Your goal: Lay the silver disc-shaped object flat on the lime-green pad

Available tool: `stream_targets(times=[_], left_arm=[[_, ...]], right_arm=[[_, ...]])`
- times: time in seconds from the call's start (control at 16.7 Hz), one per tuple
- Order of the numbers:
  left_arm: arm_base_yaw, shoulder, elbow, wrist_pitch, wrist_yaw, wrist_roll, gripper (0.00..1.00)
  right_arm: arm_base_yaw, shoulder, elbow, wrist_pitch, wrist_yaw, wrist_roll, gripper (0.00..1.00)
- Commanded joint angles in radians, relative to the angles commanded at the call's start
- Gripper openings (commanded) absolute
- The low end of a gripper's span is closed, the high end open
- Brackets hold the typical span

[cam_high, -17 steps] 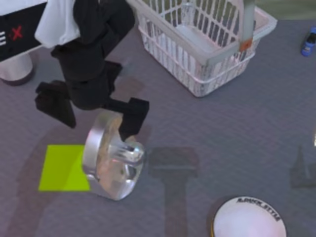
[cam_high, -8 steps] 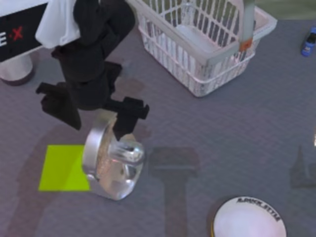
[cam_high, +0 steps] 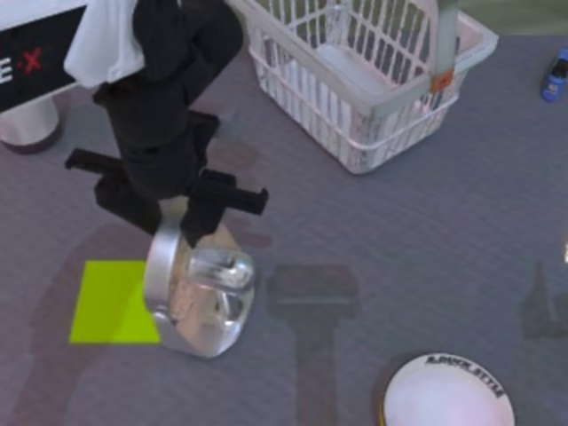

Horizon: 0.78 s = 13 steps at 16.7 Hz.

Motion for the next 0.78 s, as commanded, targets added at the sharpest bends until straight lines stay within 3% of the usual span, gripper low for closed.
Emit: stream_targets(times=[0.78], left_arm=[[0.006, 0.002, 0.068, -0.066, -0.001, 0.000, 0.00]], right_arm=[[0.000, 0.000, 0.000, 0.000, 0.000, 0.000, 1.00]])
